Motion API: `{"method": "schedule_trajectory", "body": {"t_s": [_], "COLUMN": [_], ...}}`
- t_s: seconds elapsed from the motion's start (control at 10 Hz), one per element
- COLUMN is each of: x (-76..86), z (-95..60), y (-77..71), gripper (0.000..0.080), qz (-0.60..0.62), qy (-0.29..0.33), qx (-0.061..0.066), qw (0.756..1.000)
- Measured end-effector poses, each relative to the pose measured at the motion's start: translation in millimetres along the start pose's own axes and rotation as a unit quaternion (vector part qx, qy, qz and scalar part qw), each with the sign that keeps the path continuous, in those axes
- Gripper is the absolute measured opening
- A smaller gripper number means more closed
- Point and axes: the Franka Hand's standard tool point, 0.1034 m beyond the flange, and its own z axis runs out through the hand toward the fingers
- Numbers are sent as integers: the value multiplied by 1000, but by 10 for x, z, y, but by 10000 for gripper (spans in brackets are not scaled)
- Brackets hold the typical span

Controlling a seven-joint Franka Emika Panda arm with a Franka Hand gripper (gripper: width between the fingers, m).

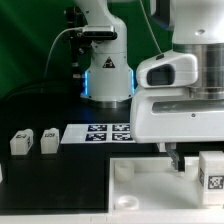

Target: Assemble one leg

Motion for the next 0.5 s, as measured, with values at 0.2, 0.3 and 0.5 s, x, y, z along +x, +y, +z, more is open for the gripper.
{"method": "schedule_trajectory", "body": {"t_s": [0.2, 0.3, 0.5], "x": [-1, -2, -4], "z": [3, 3, 5], "y": [9, 4, -6], "gripper": [553, 553, 292], "qz": [17, 36, 152], "qy": [0, 0, -1], "qx": [0, 1, 2], "qw": [1000, 999, 988]}}
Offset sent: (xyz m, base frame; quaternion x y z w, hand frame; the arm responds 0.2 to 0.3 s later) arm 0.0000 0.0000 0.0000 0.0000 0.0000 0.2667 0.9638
